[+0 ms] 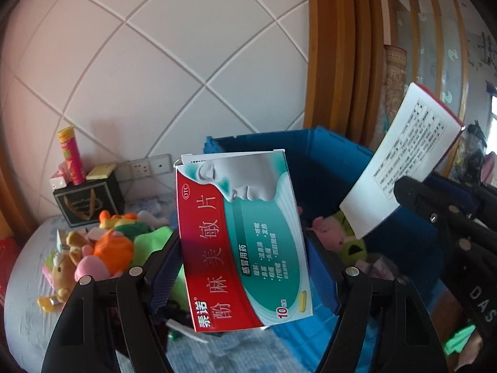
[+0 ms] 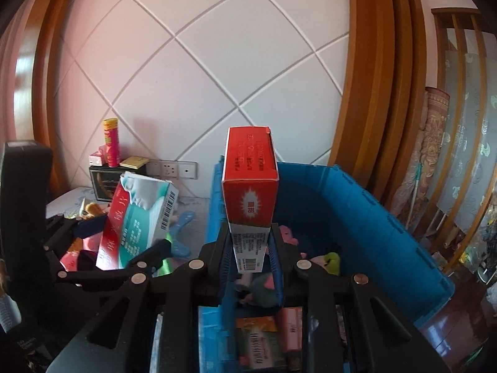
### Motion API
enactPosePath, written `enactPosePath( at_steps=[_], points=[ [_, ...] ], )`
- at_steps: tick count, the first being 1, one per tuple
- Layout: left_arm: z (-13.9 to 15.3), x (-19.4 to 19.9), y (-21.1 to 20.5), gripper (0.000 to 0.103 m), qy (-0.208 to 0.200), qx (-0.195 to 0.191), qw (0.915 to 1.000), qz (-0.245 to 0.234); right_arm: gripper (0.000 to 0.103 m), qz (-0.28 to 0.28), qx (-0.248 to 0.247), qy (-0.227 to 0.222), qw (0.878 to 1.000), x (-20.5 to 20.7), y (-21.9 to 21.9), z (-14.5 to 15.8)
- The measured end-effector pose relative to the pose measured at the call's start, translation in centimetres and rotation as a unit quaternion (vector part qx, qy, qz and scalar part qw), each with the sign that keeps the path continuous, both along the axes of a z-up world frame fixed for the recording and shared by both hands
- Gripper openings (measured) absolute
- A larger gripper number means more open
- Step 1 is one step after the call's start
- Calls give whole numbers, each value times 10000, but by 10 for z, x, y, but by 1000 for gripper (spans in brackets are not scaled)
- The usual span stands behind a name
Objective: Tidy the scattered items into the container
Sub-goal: 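Lift both boxes and carry them over the blue crate, then open both tools to drop the two boxes into the crate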
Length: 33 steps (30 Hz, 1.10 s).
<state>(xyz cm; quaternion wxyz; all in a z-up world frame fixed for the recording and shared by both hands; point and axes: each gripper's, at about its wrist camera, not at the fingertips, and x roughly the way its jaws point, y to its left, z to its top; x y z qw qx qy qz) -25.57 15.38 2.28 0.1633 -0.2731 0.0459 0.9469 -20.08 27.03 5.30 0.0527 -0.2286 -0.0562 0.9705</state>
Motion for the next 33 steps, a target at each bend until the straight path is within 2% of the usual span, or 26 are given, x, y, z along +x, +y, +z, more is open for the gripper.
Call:
enactPosePath(
  at_steps=[4, 12, 22, 30, 33],
  points=[
    [10, -6, 71, 75, -306, -305, 9989, -169, 23, -130, -62, -336, 9993, -12, 64, -9],
    [0, -17, 134, 75, -644, -675, 9956, -117, 23, -214, -342, -653, 9970, -25, 125, -32],
    [-16, -29, 146, 75, -836, -912, 9923, 35, 23, -59, -361, -1085, 9934, -46, 141, -54],
    [-21, -31, 143, 76, -857, -936, 9919, 32, 23, -221, -529, -1103, 9922, -61, 151, -70],
    [-22, -31, 140, 78, -879, -865, 9924, -6, 23, -270, -641, -962, 9929, -60, 154, -67]
  ],
)
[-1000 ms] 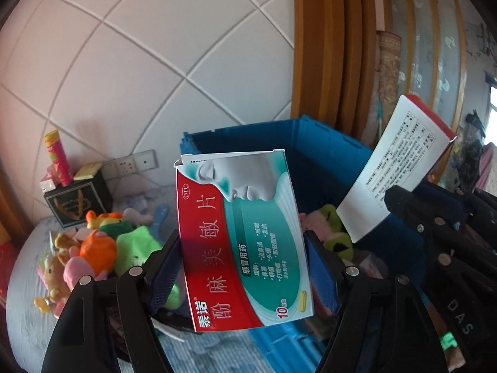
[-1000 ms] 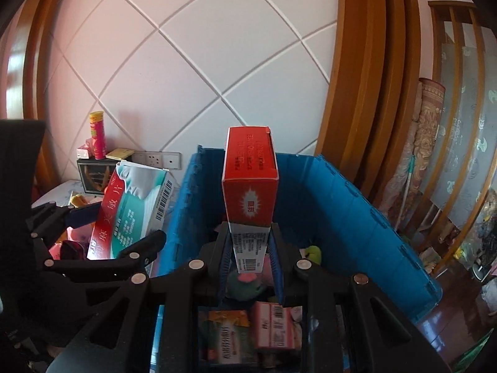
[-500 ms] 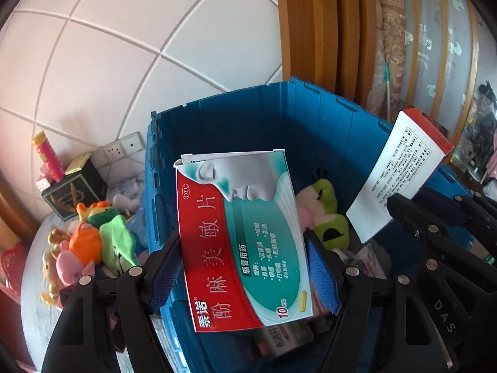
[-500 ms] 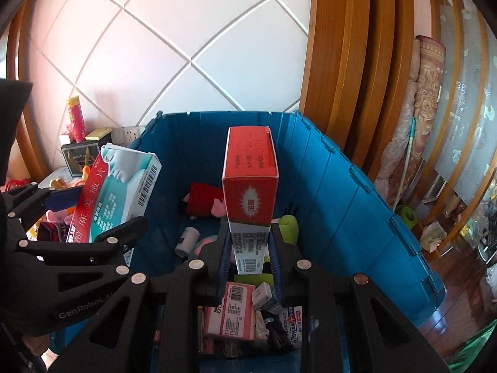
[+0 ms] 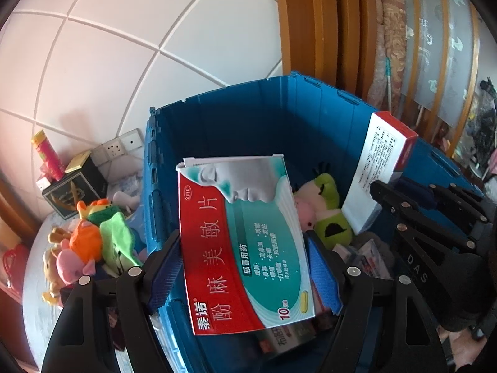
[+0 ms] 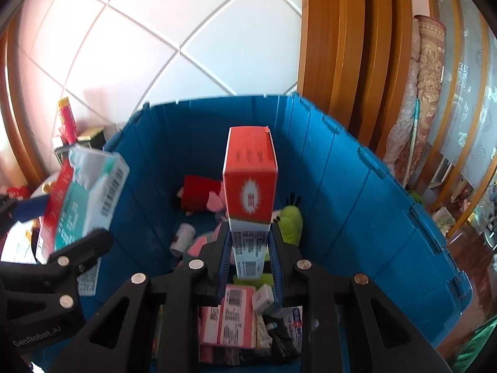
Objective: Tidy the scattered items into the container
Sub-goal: 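Open both tools to drop the two boxes into the crate, then withdraw both tools from the crate back over the pile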
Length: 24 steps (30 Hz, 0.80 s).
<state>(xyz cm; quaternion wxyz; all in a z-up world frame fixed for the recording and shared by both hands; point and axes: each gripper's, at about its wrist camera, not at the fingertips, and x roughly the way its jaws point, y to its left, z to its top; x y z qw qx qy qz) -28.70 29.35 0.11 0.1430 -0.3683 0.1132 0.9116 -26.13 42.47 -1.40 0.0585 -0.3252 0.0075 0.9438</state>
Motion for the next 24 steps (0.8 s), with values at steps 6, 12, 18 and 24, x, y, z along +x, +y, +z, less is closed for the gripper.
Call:
enactPosePath(
  at_steps=[6, 12, 18, 24],
  points=[
    [-2, -2, -3, 84, -80, 89, 9999, -12, 23, -112, -73, -155, 9998, -6, 2, -1],
    [-4, -1, -3, 85, -102, 83, 9999, 37, 43, -163, -268, -143, 9994, -7, 8, 0],
    [-2, -2, -2, 85, -148, 93, 9998, 69, 59, -202, -270, -63, 9994, -8, 9, 1],
    [1, 1, -8, 85, 0, 226, 9994, 270, 68, -352, -356, 13, 9987, -5, 12, 2]
  ],
)
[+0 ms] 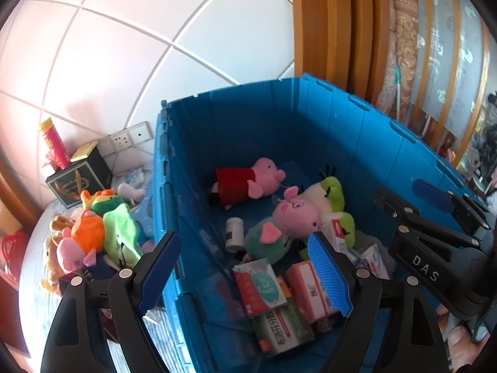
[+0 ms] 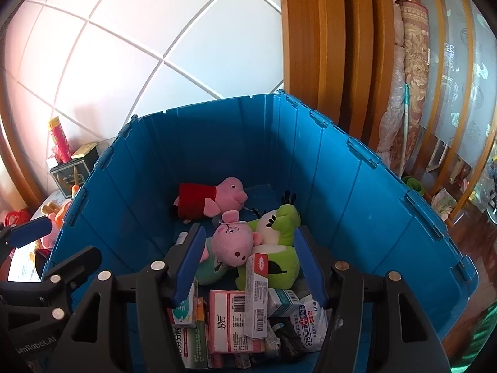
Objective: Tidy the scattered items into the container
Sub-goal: 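Withdraw both tools from the crate back over the pile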
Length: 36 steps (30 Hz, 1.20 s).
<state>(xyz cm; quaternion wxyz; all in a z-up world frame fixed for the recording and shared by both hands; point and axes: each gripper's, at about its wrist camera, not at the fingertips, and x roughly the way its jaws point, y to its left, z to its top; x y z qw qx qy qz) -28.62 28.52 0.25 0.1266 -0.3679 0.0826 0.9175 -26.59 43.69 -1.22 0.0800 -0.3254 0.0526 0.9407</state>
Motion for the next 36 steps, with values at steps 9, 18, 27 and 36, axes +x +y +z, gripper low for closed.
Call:
enactPosePath(
  at_steps=[9, 18, 27, 36],
  points=[
    [11, 27, -57, 88, 328, 821, 9960, 103, 103, -187, 141, 333, 9992, 15, -12, 8],
    [4, 56, -158, 103, 894, 760, 9876, 1039, 103, 447, 46, 825, 9956, 37, -88, 40],
    [-13, 69, -300, 103, 627, 492, 9833, 1638, 103, 1309, 208, 1463, 9803, 58, -235, 59],
    [-75, 61, -435, 103, -54, 37, 9785, 2062, 103, 1517, 59, 727, 9857, 25, -364, -8]
  ],
)
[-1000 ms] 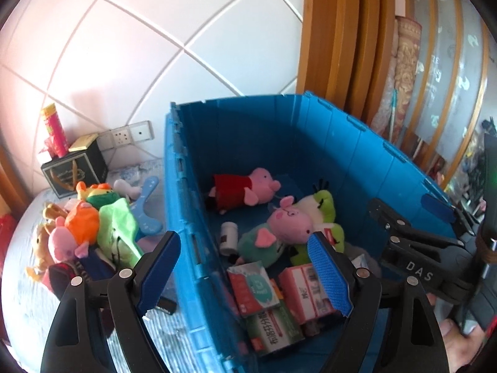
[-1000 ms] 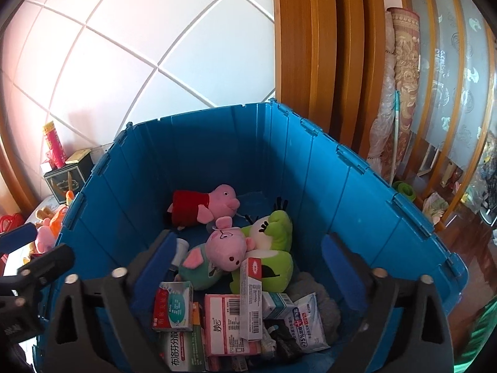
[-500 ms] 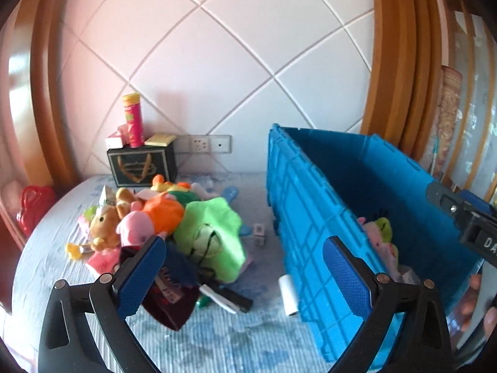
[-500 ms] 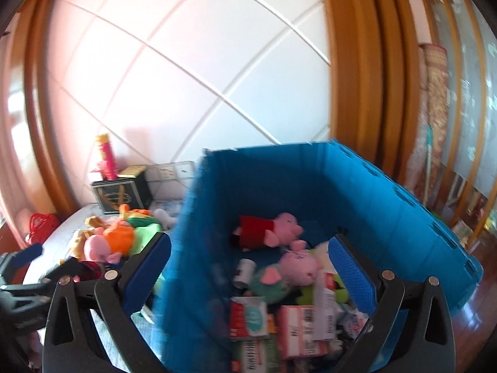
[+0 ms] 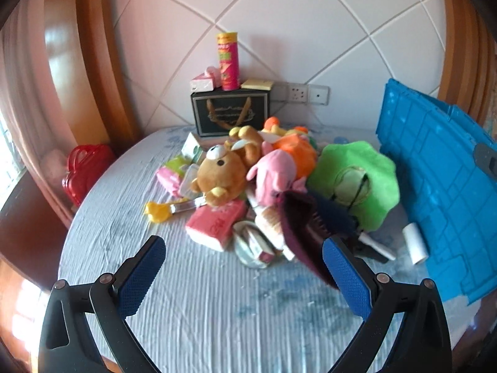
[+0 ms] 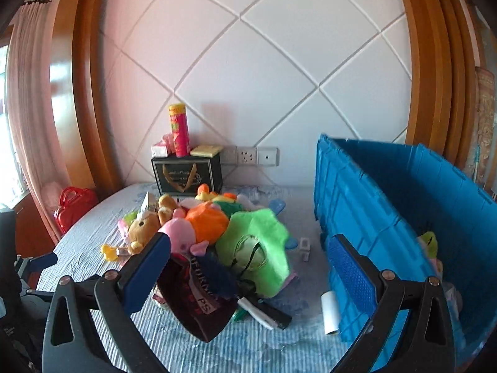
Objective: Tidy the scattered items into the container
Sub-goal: 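Withdraw both tools from the crate back over the pile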
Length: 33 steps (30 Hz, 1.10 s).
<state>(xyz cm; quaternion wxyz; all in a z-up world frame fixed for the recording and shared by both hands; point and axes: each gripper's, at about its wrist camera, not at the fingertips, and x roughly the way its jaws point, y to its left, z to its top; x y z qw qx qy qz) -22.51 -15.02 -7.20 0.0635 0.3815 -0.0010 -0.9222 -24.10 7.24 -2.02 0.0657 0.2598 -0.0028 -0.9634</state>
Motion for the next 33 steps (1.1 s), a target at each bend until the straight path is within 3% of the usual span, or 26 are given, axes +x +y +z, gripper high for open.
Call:
enactPosePath(
  at_steps=[7, 13, 19, 25, 28, 33],
  points=[
    [-68, -26, -33, 102, -711, 37, 9974, 57, 103, -125, 278, -1245, 9918, -23, -16, -86],
    [-122, -56, -33, 102, -1182, 185, 9925, 259, 103, -122, 445, -1863, 9814, -48, 3, -137],
    [-152, -96, -23, 102, -1321, 306, 9902, 344, 103, 58, 436, -2076, 9772, -83, 18, -161],
    [-183, -132, -18, 99, -1612, 177, 9861, 347, 103, 347, 447, -2278, 9721, -107, 6, -183],
    [-192, -144, -18, 99, -1688, 116, 9852, 269, 103, 421, 527, -2251, 9720, -114, -6, -183],
    [-199, -152, -24, 92, -1730, 419, 9840, -121, 103, 613, 311, -1927, 9789, -117, -31, -169]
  ],
)
